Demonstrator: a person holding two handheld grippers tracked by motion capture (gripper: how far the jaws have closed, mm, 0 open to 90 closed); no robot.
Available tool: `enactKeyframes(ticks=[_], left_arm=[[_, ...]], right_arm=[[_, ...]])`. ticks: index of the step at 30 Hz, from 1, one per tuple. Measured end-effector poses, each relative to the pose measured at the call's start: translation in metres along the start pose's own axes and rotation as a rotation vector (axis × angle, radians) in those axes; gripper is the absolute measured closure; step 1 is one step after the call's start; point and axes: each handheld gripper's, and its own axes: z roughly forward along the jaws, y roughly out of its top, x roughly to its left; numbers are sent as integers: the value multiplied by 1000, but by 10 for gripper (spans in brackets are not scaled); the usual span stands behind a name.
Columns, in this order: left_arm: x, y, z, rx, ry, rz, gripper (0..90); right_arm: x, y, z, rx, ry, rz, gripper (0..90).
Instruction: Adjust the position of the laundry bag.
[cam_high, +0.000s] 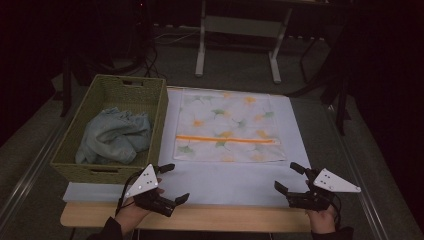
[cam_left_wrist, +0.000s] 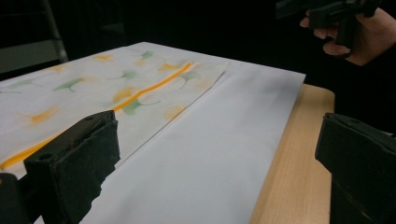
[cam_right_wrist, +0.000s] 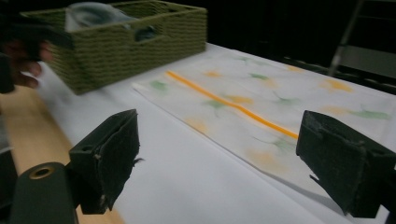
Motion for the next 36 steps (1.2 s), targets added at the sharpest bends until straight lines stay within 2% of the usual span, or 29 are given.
enactKeyframes(ticks=[2, 4, 7, 11, 13, 19, 28, 33, 36], left_arm=[[0, 0, 0, -2, -5, 1, 7], [-1, 0, 0, 0, -1, 7, 6], [-1, 0, 0, -1, -7, 10, 7], [-1, 1, -1, -10, -12, 10, 7], [-1, 0, -1, -9, -13, 11, 6], [-2, -1, 0, 4, -24, 11, 7], [-1, -1, 0, 1, -19, 2, 7], [-2, -2, 1, 5, -23, 4, 7], [-2, -2, 1, 4, -24, 6, 6]], right_arm=[[2, 3, 2, -5, 19, 10, 129], [6, 6, 4, -9, 23, -2, 121], [7, 11, 5, -42, 83, -2, 120], [9, 20, 7, -30, 102, -19, 131], [8, 23, 9, -18, 122, -6, 132], [10, 28, 23, 29, 121, -18, 135], [5, 36, 47, 39, 111, -26, 143], [4, 40, 65, 81, 127, -17, 148], [5, 41, 77, 107, 124, -34, 151]])
